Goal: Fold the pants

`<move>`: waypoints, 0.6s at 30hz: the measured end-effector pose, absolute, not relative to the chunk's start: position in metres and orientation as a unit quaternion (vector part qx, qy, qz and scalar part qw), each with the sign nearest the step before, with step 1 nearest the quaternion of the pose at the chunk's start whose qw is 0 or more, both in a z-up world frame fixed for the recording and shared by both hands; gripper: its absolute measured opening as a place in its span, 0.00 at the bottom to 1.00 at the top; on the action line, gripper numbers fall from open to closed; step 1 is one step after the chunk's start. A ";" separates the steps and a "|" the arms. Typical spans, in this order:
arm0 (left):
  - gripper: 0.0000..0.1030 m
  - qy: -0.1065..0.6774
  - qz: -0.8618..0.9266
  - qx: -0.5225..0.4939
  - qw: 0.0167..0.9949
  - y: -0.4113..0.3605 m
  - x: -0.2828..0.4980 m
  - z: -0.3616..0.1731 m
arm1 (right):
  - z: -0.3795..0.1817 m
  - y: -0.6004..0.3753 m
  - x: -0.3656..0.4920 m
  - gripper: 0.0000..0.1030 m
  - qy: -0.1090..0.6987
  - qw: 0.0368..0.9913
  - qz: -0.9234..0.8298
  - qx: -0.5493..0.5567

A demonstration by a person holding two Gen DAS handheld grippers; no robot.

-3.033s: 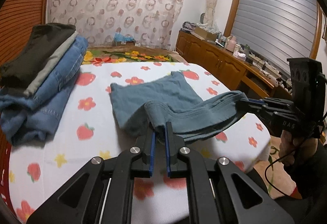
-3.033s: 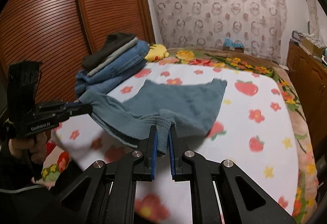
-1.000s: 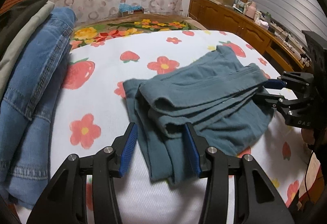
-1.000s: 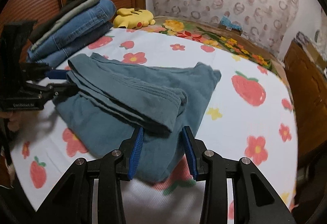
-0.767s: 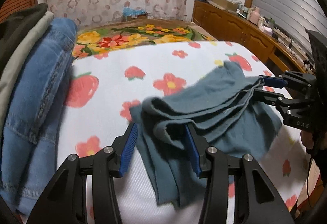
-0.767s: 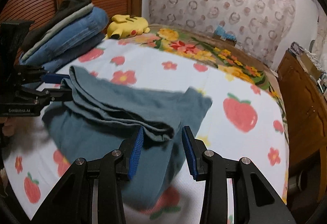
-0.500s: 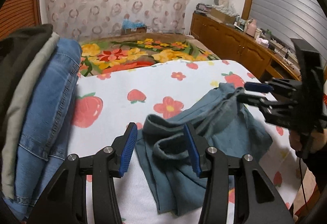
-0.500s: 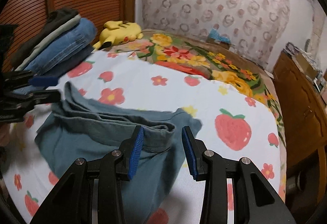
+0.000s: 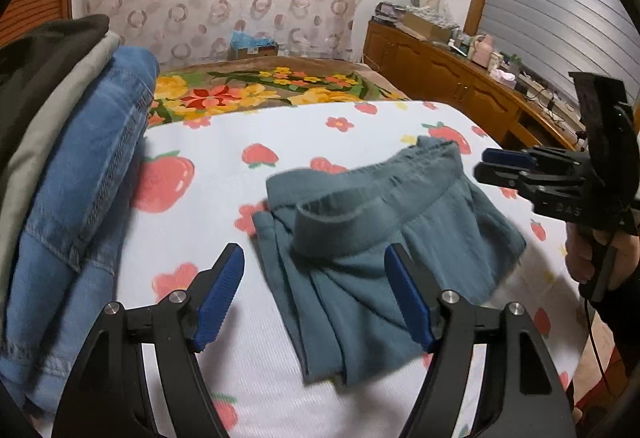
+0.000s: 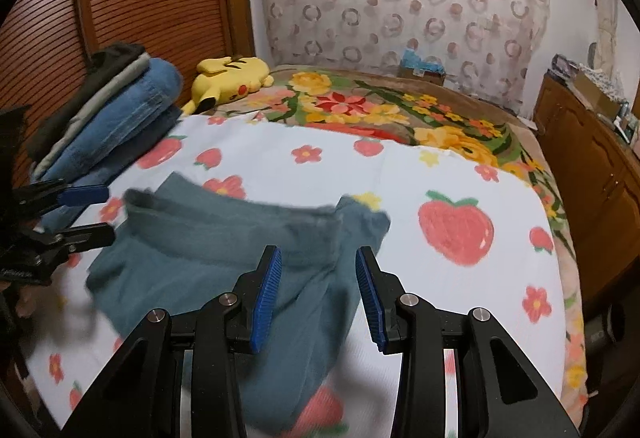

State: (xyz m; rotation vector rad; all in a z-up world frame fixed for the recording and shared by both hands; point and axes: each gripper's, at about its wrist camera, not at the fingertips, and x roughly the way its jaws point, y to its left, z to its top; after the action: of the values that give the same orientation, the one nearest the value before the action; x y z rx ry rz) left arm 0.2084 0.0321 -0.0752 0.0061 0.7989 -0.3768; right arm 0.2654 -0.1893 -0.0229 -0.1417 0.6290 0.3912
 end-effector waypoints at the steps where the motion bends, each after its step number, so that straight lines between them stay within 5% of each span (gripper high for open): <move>1: 0.71 0.387 -0.183 0.007 0.903 0.031 0.206 -0.076 | -0.024 -0.194 0.259 0.39 0.312 0.927 0.197 -0.066; 10: 0.64 0.401 -0.213 0.024 0.891 0.018 0.169 -0.088 | -0.037 -0.215 0.220 0.39 0.334 0.916 0.215 -0.052; 18: 0.41 0.401 -0.225 0.034 0.887 0.011 0.146 -0.092 | -0.051 -0.212 0.208 0.39 0.360 0.906 0.218 -0.052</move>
State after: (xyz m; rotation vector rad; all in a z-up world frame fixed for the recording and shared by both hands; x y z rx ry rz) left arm 0.1462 0.0107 -0.0916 0.0703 0.8340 -0.4680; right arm 0.2080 -0.2124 -0.0509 -0.1083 0.7426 0.4494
